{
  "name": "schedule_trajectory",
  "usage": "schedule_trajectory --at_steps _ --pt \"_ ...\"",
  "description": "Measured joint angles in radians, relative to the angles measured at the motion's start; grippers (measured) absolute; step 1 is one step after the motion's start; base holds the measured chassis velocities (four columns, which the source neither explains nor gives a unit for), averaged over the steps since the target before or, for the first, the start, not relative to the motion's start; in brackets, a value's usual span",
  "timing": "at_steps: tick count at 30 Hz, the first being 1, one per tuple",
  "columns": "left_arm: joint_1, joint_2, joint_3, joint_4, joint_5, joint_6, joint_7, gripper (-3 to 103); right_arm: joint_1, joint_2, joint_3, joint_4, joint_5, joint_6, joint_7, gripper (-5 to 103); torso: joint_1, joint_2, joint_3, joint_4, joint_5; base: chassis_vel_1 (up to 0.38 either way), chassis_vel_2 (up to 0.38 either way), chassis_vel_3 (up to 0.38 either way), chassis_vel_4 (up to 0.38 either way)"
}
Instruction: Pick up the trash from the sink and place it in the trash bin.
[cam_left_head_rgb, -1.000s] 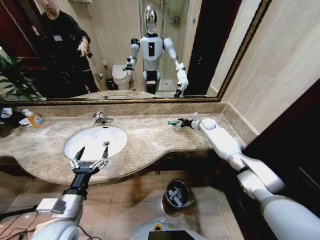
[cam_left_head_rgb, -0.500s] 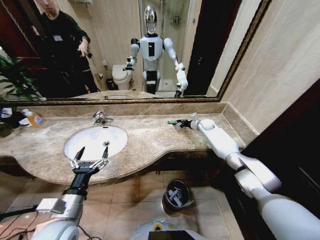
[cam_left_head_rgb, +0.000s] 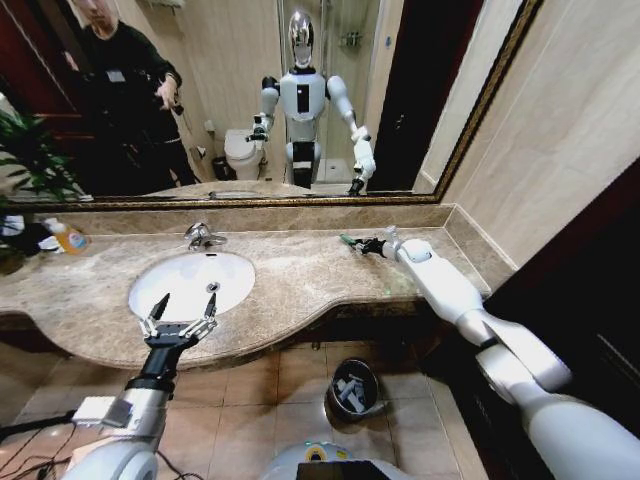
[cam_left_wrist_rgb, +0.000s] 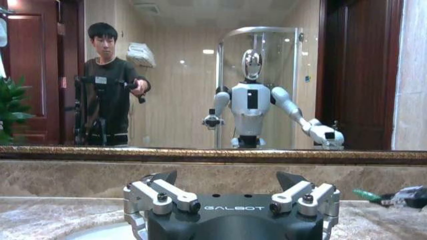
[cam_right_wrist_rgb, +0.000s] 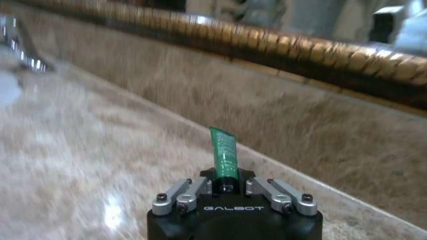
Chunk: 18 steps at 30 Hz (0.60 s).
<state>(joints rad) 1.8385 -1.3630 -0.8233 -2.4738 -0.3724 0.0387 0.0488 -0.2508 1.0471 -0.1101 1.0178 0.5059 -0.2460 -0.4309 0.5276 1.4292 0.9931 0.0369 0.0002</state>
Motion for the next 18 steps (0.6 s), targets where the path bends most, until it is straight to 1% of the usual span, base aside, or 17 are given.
schedule_trajectory --at_steps 1,2,4,6,7,8,9,10,11,12,13,14,16,17,18 --pt "0.000 0.000 0.000 0.000 0.000 0.000 0.000 100 -0.026 -0.026 0.000 0.070 0.049 -0.014 0.051 20 0.000 0.000 0.000 0.0000 0.0000 0.000 0.000 0.000 0.000" --pt "0.000 0.000 0.000 0.000 0.000 0.000 0.000 100 -0.026 -0.026 0.000 0.070 0.049 -0.014 0.051 20 0.000 0.000 0.000 0.0000 0.0000 0.000 0.000 0.000 0.000" --pt "0.000 0.000 0.000 0.000 0.000 0.000 0.000 100 -0.108 -0.088 0.022 0.237 0.148 -0.045 0.152 20 0.000 0.000 0.000 0.0000 -0.0003 0.000 0.000 0.000 0.000" --pt "0.000 0.000 0.000 0.000 0.000 0.000 0.000 100 -0.189 -0.137 0.053 0.355 0.199 -0.047 0.205 20 0.000 0.000 0.000 0.0000 -0.0001 0.000 0.000 0.000 0.000" --pt "0.000 0.000 0.000 0.000 0.000 0.000 0.000 100 -0.189 -0.137 0.053 0.355 0.199 -0.047 0.205 20 0.000 0.000 0.000 0.0000 -0.0001 0.000 0.000 0.000 0.000" --pt "0.000 0.000 0.000 0.000 0.000 0.000 0.000 100 -0.262 -0.185 0.084 0.458 0.231 -0.039 0.258 20 0.000 0.000 0.000 -0.0002 0.0005 0.000 0.000 0.000 0.000" --pt "0.000 0.000 0.000 0.000 0.000 0.000 0.000 100 -0.305 -0.214 0.106 0.520 0.253 -0.036 0.288 20 0.000 0.000 0.000 -0.0002 0.0001 0.000 0.000 0.000 0.000" --pt "0.000 0.000 0.000 0.000 0.000 0.000 0.000 100 -0.305 -0.214 0.106 0.520 0.253 -0.036 0.288 20 0.000 0.000 0.000 -0.0002 0.0001 0.000 0.000 0.000 0.000" --pt "0.000 0.000 0.000 0.000 0.000 0.000 0.000 100 -0.331 -0.232 0.122 0.556 0.264 -0.034 0.307 20 0.000 0.000 0.000 -0.0002 0.0000 0.000 0.000 0.000 0.000" --pt "0.000 0.000 0.000 0.000 0.000 0.000 0.000 100 -0.410 -0.272 0.174 0.649 0.294 -0.031 0.342 20 0.000 0.000 0.000 -0.0002 -0.0007 0.000 0.000 0.000 0.000" --pt "0.000 0.000 0.000 0.000 0.000 0.000 0.000 100 -0.447 -0.284 0.202 0.685 0.303 -0.031 0.351 20 0.000 0.000 0.000 -0.0003 -0.0002 0.000 0.000 0.000 0.000" --pt "0.000 0.000 0.000 0.000 0.000 0.000 0.000 100 -0.513 -0.296 0.245 0.745 0.313 -0.031 0.359 20 0.000 0.000 0.000 -0.0005 -0.0005 0.000 0.000 0.000 0.000" --pt "0.000 0.000 0.000 0.000 0.000 0.000 0.000 100 -0.533 -0.298 0.256 0.763 0.315 -0.031 0.361 20 0.000 0.000 0.000 -0.0007 -0.0003 0.000 0.000 0.000 0.000" --pt "0.000 0.000 0.000 0.000 0.000 0.000 0.000 100 -0.577 -0.297 0.276 0.808 0.319 -0.031 0.368 20 0.000 0.000 0.000 -0.0007 -0.0001 0.000 0.000 0.000 0.000" --pt "0.000 0.000 0.000 0.000 0.000 0.000 0.000 100 -0.674 -0.284 0.336 0.893 0.327 -0.031 0.383 20 0.000 0.000 0.000 0.0003 0.0002 0.000 0.000 0.000 0.000"
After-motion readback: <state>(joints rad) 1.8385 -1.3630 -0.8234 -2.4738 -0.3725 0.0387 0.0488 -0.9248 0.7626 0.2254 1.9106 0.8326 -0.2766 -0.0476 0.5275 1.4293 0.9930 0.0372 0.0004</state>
